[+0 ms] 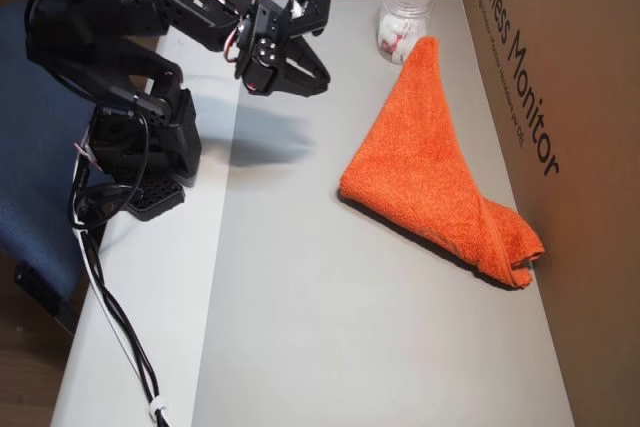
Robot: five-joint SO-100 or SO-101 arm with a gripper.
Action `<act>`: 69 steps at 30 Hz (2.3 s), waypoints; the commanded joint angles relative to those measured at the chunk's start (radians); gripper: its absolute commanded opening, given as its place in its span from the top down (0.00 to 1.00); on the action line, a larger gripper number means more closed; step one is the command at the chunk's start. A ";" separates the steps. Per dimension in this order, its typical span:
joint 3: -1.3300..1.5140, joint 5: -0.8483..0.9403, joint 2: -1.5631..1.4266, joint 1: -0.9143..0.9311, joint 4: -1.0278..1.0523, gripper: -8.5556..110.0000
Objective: Fold the blanket.
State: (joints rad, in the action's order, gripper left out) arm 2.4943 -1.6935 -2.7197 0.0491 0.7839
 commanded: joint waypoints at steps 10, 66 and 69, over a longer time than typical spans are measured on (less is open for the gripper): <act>0.100 0.002 -0.310 0.000 0.314 0.93; 0.638 -0.006 -0.676 0.017 0.514 0.93; 0.638 0.003 -0.676 0.009 0.514 0.93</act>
State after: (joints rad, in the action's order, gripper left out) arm 3.1263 -1.6935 -3.3901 0.0614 1.2962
